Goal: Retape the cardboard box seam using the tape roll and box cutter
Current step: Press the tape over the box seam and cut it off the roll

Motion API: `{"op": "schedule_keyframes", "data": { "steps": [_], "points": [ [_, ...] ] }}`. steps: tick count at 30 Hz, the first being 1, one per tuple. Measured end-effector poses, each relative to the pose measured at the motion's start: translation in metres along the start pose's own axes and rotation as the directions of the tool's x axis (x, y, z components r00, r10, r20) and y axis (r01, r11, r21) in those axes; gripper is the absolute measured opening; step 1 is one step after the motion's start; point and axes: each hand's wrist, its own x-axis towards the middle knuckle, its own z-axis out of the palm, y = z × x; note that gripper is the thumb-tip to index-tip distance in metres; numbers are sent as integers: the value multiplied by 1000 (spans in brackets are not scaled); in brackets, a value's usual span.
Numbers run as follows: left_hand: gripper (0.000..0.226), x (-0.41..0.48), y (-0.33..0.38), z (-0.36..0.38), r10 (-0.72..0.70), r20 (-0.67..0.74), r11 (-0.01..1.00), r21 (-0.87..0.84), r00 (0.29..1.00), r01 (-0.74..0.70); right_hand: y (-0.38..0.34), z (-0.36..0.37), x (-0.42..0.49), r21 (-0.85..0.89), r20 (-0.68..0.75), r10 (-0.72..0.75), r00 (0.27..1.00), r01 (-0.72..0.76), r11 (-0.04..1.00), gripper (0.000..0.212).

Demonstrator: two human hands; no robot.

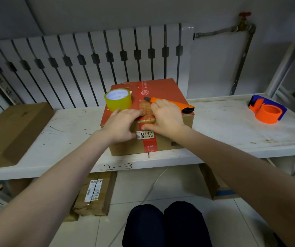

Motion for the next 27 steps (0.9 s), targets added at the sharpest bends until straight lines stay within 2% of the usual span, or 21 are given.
{"op": "schedule_keyframes", "data": {
  "steps": [4, 9, 14, 18, 20, 23, 27],
  "points": [
    [67, 3, 1, 1, 7, -55, 1000, -5, 998, -7, 0, 7, -7, -25, -36, -56, 998, 55, 998, 60],
    [54, 6, 8, 2, -17, -122, 999, -29, 992, 13, 8, 7, -11, -66, -4, -124, 992, 124, 990, 60],
    [37, 9, 17, 9, -37, -230, 999, -28, 973, 32, 16, 3, -9, 27, 12, -171, 985, 170, 985, 41],
    [38, 10, 11, 4, -10, -178, 999, -43, 984, 2, 26, -9, -3, 104, 67, -199, 978, 191, 976, 24],
    [44, 10, 5, 1, -2, -120, 997, -71, 993, -6, 28, -13, -2, 116, 115, -193, 974, 180, 977, 28],
    [58, 7, 2, 0, -12, -67, 997, -80, 998, 7, 20, -10, -4, -10, 73, -170, 983, 171, 985, 50],
    [62, 7, 7, 5, -54, -115, 997, -52, 992, 48, 7, -1, -6, -87, 24, -117, 993, 118, 989, 55]
  ]
}}
